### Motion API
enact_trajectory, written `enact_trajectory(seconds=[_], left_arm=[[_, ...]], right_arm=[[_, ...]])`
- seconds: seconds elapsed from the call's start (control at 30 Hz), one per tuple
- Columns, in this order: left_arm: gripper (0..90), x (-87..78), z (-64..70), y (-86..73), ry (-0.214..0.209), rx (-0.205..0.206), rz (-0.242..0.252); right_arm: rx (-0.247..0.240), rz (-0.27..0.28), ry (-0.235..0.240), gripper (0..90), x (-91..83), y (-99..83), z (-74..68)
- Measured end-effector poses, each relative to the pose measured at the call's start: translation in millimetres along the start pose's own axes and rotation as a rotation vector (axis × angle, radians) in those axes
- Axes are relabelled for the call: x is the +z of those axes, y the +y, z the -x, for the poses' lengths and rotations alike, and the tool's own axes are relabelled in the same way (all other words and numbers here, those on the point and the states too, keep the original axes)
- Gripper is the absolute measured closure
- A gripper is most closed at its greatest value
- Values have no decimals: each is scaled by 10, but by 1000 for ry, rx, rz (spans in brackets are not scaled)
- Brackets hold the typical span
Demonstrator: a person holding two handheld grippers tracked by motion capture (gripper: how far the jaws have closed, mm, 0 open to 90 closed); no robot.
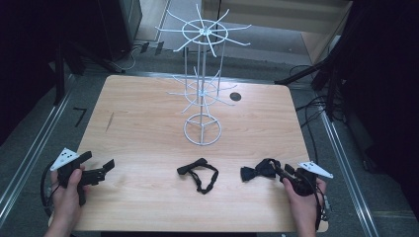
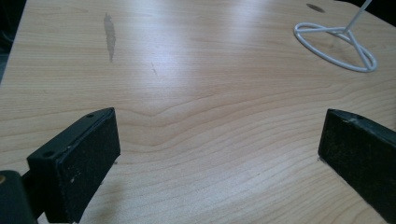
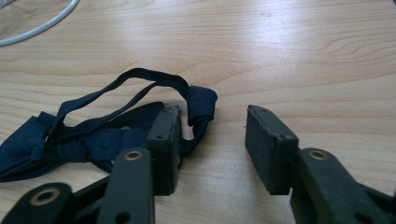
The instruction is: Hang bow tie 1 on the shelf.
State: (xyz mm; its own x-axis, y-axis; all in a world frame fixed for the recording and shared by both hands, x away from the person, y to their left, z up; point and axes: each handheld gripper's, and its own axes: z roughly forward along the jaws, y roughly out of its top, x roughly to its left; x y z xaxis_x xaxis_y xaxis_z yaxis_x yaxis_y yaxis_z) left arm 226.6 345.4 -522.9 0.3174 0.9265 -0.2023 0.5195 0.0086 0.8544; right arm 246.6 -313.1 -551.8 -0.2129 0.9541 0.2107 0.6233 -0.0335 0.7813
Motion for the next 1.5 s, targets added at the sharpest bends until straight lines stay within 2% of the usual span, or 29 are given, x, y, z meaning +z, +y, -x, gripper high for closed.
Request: enact_trajectory(seconds=[0.1, 0.23, 0.47, 0.5, 0.67, 0.8, 0.83, 0.9, 1.03, 1.13, 1.27, 1.5], left_arm=[[0, 3, 14, 0, 25, 6, -8], [0, 3, 17, 1, 42, 9, -16], [0, 4, 14, 2, 40, 6, -17], [0, 3, 14, 1, 37, 7, -17], [0, 6, 11, 2, 36, 4, -18], [0, 5, 12, 1, 34, 3, -18], [0, 5, 10, 1, 33, 4, -17], [0, 6, 9, 2, 33, 2, -19], [0, 3, 9, 0, 32, 3, -15], [0, 0, 11, -2, 30, 0, -16], [0, -3, 12, -4, 29, 0, -16], [0, -10, 10, -8, 23, -3, -16]], right_arm=[[-4, -26, -1, 641, 20, 3, -13], [-15, -32, -21, 699, 24, 3, -36], [-38, -38, -18, 804, 26, 1, -52], [-52, -45, -11, 846, 25, 2, -65], [-97, -54, -18, 866, 15, 9, -108], [-119, -19, -22, 872, -32, 28, -156], [-126, 14, -22, 873, -73, 48, -184], [-135, 44, -16, 873, -106, 66, -225], [-150, 82, -1, 874, -157, 111, -317], [-152, 89, 20, 874, -177, 146, -377], [-188, 97, 33, 874, -214, 209, -470], [-215, 142, 60, 874, -350, 417, -564]])
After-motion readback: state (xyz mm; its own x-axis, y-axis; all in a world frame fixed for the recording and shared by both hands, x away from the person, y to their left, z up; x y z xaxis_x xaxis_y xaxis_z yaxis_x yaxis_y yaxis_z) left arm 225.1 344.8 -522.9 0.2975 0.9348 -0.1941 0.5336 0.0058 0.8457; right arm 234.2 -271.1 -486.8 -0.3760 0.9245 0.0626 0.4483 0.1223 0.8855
